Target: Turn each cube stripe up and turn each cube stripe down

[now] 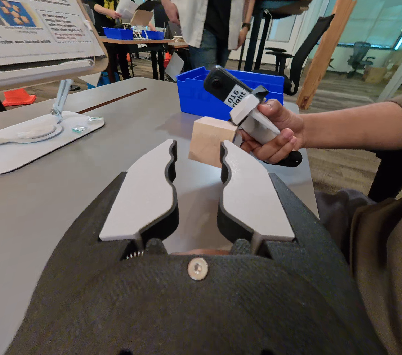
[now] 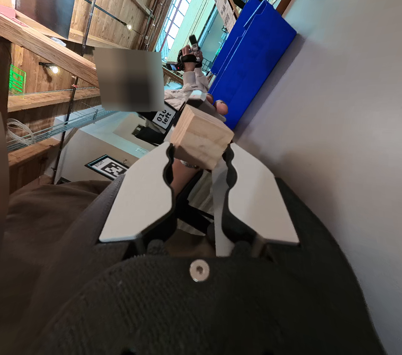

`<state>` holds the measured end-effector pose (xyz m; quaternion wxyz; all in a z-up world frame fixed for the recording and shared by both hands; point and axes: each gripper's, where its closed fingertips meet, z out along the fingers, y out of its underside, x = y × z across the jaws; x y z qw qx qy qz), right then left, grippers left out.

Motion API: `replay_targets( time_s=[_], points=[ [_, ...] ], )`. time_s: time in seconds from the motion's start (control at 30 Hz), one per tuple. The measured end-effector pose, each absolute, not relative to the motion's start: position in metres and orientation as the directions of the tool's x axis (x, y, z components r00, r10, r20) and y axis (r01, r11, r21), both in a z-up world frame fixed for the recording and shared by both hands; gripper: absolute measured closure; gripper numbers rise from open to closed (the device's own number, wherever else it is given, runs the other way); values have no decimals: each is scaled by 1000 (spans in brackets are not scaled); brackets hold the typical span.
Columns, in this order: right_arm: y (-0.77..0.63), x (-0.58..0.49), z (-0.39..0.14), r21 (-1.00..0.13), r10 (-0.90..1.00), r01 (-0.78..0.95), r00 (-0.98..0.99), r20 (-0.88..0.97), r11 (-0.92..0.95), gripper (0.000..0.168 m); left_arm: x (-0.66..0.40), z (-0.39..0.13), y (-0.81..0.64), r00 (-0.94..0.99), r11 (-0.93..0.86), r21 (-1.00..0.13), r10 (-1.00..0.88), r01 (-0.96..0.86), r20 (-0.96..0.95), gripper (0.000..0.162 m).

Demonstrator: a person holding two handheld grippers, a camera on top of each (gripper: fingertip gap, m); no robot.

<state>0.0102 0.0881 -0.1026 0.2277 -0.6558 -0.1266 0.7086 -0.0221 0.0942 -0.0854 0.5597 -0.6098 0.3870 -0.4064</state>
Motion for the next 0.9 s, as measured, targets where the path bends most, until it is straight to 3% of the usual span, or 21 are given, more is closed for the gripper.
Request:
replay_targets(
  time_s=[0.4,0.9],
  points=[
    [88,10,-94,-696,691,-160,95,-717,-700,123,-28,-86,102,396,-117,-993,-911,14,113,126],
    [109,26,-98,-738,695,-184,251,-674,-649,124,-27,-98,111,439,-188,-982,-884,-18,161,126]
  ],
)
